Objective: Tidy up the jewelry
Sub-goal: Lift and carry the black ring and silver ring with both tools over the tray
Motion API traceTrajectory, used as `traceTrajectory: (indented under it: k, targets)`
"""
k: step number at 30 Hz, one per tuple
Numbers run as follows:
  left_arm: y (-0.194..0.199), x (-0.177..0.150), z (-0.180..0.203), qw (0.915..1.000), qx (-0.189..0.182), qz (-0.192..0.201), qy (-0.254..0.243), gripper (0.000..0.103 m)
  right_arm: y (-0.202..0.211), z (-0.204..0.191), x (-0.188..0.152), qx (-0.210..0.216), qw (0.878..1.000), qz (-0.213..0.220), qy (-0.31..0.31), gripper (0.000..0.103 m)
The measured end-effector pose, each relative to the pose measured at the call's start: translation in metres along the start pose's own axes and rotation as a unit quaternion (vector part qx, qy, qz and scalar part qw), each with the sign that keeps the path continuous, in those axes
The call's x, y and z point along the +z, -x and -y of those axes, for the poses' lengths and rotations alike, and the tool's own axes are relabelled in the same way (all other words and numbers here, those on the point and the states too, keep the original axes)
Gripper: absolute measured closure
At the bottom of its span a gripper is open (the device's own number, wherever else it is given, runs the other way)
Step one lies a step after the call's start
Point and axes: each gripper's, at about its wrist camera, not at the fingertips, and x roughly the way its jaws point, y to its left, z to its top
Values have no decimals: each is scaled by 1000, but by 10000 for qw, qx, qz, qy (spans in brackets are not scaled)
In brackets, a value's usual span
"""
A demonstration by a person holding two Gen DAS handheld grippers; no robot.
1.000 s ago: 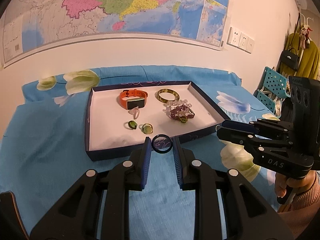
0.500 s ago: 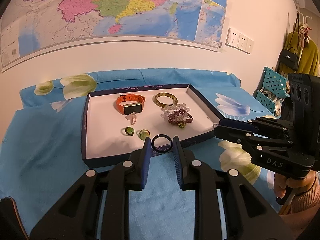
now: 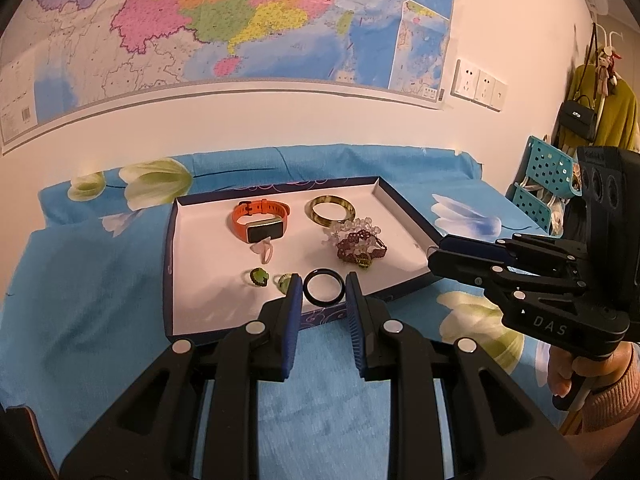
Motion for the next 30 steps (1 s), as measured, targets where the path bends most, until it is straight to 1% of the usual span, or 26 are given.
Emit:
traceTrajectory:
  k: [30]
  targets:
    - [-5, 16, 1, 9999, 89, 117, -78, 81, -7, 5, 13, -79, 9999, 106, 59, 84]
